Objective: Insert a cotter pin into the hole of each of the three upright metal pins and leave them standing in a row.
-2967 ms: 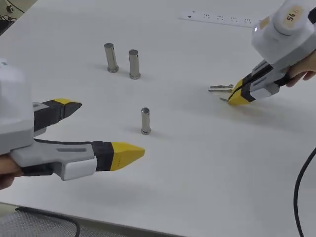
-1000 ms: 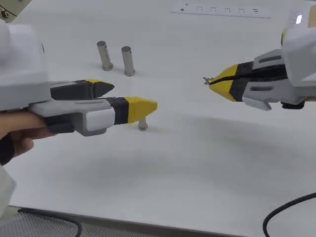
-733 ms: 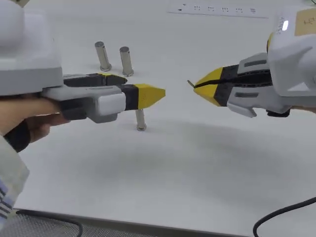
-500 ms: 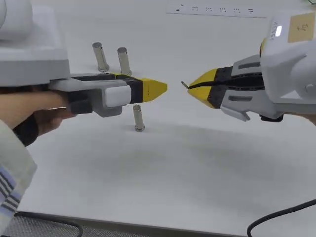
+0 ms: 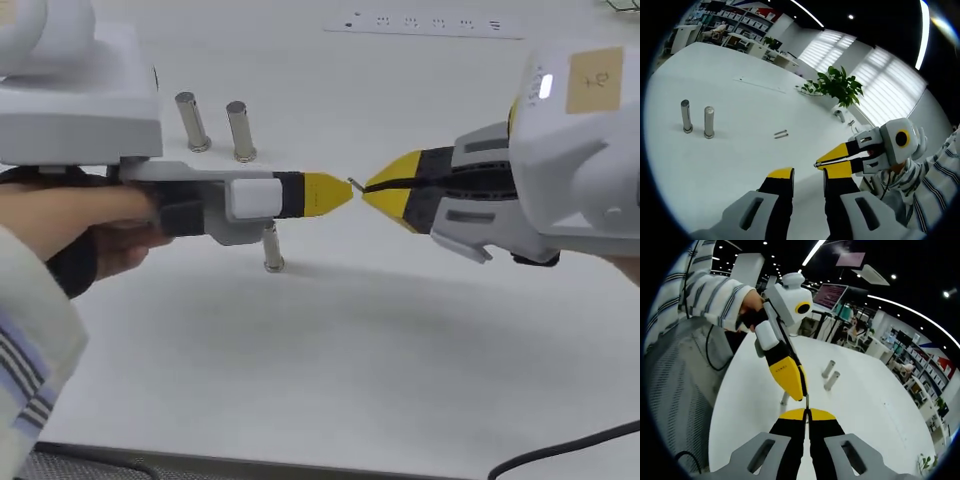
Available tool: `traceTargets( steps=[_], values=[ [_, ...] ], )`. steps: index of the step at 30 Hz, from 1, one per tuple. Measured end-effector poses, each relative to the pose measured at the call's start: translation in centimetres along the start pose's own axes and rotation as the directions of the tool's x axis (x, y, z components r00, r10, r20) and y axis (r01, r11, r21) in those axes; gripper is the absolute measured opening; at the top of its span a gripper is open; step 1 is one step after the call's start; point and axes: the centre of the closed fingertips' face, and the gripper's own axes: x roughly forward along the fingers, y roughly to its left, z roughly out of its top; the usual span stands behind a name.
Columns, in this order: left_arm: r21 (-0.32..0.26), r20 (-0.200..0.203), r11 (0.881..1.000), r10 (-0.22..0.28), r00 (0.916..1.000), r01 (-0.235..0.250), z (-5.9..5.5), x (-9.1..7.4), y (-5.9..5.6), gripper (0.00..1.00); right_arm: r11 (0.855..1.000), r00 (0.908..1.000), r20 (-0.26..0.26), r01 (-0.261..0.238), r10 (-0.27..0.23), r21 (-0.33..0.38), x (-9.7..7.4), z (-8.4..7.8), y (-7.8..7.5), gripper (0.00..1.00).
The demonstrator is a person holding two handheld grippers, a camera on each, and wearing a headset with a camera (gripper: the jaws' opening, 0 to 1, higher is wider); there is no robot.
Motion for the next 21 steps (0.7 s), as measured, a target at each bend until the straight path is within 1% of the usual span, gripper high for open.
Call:
traceTargets(
  steps=[1,3,4,5,6,7,8,12,15,16,18,21],
  values=[
    [0.005,-0.005,1.000,-0.005,1.0000,0.005,0.0,0.1,-0.1,0.21,1.000,1.0000,0.001,-0.001,0.001,-0.003,0.0,0.1,0.1,0.02],
    [0.016,0.001,1.000,0.001,1.0000,-0.001,0.0,0.0,-0.3,0.20,1.000,1.0000,0.002,-0.004,0.004,-0.011,0.1,0.1,0.2,0.02],
    [0.022,0.002,1.000,0.004,1.0000,-0.004,0.3,0.1,0.3,0.18,1.000,1.0000,0.003,-0.005,0.005,-0.012,0.2,0.2,0.2,0.02],
    [0.025,-0.006,1.000,0.005,1.0000,-0.005,0.5,0.1,0.6,0.15,1.000,1.0000,0.006,-0.004,0.004,-0.016,0.2,0.3,0.3,0.02],
    [0.032,-0.010,0.999,0.002,1.0000,-0.001,0.3,0.1,0.4,0.12,1.000,0.9999,0.010,-0.003,0.004,-0.021,0.3,0.5,0.3,0.02],
    [0.038,-0.008,0.999,0.003,1.0000,-0.003,0.4,0.1,0.3,0.11,1.000,0.9999,0.013,-0.002,0.002,-0.025,0.3,0.6,0.3,0.02],
    [0.041,-0.008,0.999,0.004,1.0000,-0.003,0.2,0.0,-0.1,0.11,0.999,0.9999,0.012,-0.003,0.004,-0.032,0.3,0.6,0.4,0.02],
    [0.039,-0.007,0.999,0.003,1.0000,-0.003,0.3,0.0,-0.1,0.09,0.999,0.9999,0.010,0.005,-0.004,-0.053,0.4,0.8,0.3,0.02],
    [0.020,-0.004,1.000,-0.006,1.0000,0.006,0.2,0.0,-0.4,0.07,0.998,0.9999,0.013,0.011,-0.010,-0.060,0.4,0.9,0.2,0.02],
    [0.017,-0.004,1.000,-0.010,0.9999,0.010,0.1,-0.1,-0.8,0.06,0.998,0.9999,0.012,0.013,-0.012,-0.062,0.4,1.0,0.2,0.02],
    [-0.007,-0.004,1.000,-0.023,0.9997,0.023,-0.1,-0.1,-1.3,0.04,0.997,0.9998,0.013,0.019,-0.018,-0.069,0.4,1.0,0.2,0.02],
    [-0.014,-0.004,0.999,-0.029,0.9996,0.029,-0.1,-0.1,-1.5,0.02,0.996,0.9998,0.007,0.021,-0.021,-0.086,0.3,1.0,0.2,0.02]
  ],
)
